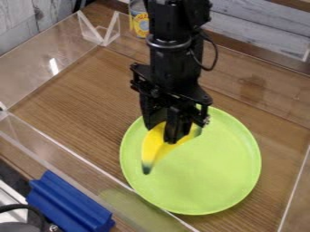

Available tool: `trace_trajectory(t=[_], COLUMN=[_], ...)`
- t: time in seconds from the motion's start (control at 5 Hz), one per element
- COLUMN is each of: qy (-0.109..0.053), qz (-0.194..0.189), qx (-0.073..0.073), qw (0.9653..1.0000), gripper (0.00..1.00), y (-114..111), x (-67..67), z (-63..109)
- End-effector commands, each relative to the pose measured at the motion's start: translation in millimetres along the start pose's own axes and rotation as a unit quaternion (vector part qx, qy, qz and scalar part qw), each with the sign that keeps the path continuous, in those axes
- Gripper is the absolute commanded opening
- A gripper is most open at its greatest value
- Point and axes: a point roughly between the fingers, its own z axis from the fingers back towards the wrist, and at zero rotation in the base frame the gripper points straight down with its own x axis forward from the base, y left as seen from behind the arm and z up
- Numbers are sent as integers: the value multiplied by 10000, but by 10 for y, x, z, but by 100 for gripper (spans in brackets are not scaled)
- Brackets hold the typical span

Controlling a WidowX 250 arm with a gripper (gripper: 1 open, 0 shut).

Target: Remove the banana from inside the green plate and put it on the table

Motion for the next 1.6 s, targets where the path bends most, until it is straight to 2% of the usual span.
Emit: trace_trajectory(t=[0.0, 1.4], qy=[-305, -136], qz=[-2, -31], qx=[25, 16], qw=[9995, 9999], gripper=[0, 0], y=[32, 124], x=[65, 22], z=[172, 252])
